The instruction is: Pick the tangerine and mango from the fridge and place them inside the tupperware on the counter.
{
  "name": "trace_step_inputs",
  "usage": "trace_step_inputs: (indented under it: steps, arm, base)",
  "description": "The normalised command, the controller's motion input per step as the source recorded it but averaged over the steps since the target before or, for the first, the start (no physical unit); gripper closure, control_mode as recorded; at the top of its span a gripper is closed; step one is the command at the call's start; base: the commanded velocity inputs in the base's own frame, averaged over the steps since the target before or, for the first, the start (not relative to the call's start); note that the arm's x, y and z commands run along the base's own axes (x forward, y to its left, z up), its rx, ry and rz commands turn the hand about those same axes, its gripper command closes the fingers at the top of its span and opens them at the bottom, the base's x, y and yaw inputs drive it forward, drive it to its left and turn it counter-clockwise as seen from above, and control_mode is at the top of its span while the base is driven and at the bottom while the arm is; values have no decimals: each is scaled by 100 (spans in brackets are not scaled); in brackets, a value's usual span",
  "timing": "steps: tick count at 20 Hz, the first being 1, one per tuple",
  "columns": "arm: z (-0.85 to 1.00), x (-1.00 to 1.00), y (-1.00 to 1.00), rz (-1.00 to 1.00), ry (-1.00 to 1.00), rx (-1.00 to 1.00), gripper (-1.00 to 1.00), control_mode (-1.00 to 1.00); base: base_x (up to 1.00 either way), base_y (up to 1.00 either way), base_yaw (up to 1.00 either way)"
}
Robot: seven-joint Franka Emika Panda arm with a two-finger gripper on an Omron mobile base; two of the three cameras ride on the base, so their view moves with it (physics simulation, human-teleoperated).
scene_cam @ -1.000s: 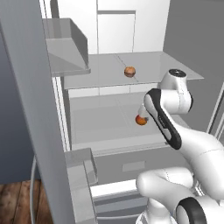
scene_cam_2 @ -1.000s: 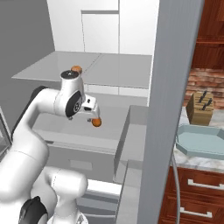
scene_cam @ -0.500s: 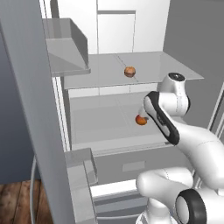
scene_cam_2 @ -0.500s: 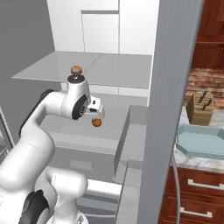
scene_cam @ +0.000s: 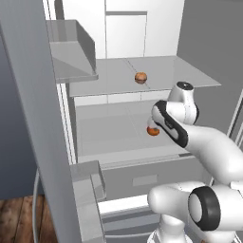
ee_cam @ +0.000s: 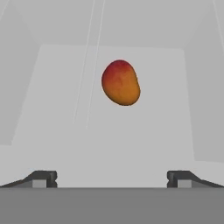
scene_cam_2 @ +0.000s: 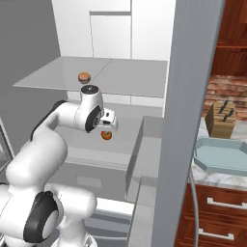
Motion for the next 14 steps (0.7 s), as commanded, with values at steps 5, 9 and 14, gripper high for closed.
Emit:
trace_step_inputs:
  steps: [5,9,14]
  arm:
    - [-28,24,-1,0,0,0,-100,-100]
    - [-24,26,0,0,0,0,-100,-100]
    - [-21,27,0,0,0,0,-100,-100]
  base:
    - [0,0,0]
    - [0,0,0]
    - [0,0,0]
